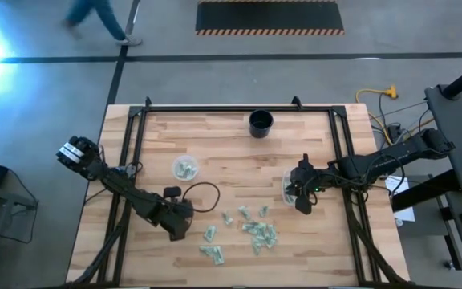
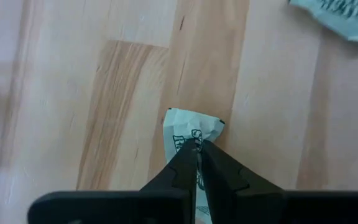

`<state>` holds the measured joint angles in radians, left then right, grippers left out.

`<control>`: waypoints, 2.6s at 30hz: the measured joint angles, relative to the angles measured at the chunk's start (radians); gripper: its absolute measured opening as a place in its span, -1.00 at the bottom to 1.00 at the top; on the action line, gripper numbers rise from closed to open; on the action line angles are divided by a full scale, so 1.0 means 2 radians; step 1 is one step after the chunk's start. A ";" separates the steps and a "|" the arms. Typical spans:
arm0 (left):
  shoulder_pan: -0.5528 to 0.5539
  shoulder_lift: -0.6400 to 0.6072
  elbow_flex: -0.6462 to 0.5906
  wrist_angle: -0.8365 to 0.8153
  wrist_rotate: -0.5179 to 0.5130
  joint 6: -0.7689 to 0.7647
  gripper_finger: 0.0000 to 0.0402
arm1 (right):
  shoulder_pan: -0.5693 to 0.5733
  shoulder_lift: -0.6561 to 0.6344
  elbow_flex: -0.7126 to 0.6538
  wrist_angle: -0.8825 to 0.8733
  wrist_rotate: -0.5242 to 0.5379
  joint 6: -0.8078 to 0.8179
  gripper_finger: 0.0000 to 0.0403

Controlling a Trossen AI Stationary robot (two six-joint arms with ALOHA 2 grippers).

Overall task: Pick and place items into bin
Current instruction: Put the white sweetener packet into the left transparent bin, then put the white sweetener packet into the right transparent bin

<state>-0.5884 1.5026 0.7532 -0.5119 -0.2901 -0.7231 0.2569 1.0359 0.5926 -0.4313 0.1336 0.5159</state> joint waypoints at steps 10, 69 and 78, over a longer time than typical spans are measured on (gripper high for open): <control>0.002 -0.041 0.024 -0.002 -0.062 0.008 -0.99 | 0.000 0.000 0.000 0.000 0.000 -0.002 -0.71; 0.206 -0.111 0.002 -0.128 -0.159 0.172 -0.63 | 0.000 0.000 0.001 0.040 -0.001 0.030 -0.71; 0.205 -0.122 0.040 -0.134 -0.105 0.171 -0.60 | 0.001 0.005 0.001 0.119 -0.053 -0.001 -0.69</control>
<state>-0.1783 1.2589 0.8341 -0.7789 -0.4992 -0.3817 0.2596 1.0467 0.5953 -0.1936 0.0266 0.5148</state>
